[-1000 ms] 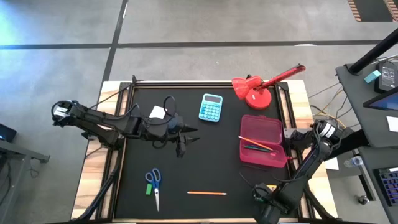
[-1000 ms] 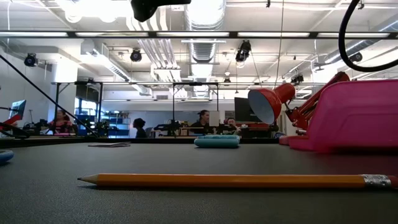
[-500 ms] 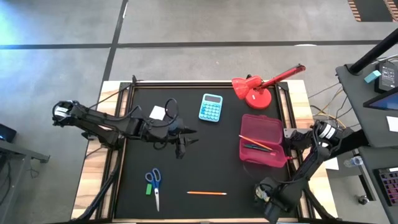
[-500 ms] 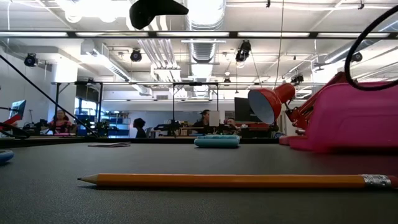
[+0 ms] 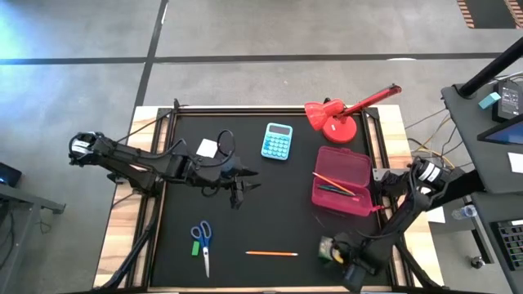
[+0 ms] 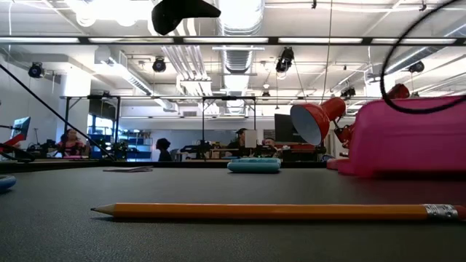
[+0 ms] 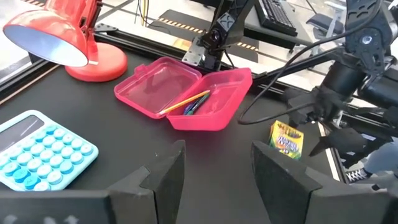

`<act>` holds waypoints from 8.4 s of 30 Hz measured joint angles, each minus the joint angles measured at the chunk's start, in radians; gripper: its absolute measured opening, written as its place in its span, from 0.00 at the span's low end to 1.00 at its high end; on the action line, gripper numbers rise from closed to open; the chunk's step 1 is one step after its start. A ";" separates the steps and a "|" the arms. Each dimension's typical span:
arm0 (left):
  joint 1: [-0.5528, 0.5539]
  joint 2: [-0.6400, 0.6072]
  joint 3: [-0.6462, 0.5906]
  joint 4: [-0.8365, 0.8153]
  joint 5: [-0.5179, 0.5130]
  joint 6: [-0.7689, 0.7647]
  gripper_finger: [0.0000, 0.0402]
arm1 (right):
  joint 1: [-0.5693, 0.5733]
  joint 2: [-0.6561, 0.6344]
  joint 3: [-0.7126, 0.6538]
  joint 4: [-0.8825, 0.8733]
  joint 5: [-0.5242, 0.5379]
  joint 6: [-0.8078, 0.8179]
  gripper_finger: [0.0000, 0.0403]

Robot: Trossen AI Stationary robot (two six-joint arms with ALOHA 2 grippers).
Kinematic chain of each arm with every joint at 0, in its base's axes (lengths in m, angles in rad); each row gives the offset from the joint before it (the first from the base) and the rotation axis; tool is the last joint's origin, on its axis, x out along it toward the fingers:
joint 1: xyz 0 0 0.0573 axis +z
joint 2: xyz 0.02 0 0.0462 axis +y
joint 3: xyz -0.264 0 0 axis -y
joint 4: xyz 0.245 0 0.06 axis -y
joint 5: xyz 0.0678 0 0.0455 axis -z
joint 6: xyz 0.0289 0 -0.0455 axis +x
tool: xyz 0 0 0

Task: Pack school essentials
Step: Put the crayon box into the red supply box

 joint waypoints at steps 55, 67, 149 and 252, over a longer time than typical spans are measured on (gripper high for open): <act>-0.112 0.790 0.062 0.865 0.282 0.402 0.41 | -0.017 -0.024 0.127 0.403 0.446 -0.382 0.90; -0.122 0.951 0.263 0.865 0.281 0.401 0.41 | 0.135 -0.024 0.104 0.033 0.544 0.032 0.90; -0.126 0.965 0.274 0.630 0.223 0.396 0.41 | 0.026 -0.024 -0.139 0.240 0.613 0.296 0.67; -0.123 0.594 0.274 0.293 0.175 0.428 0.41 | -0.024 -0.024 0.075 0.168 0.646 0.201 0.16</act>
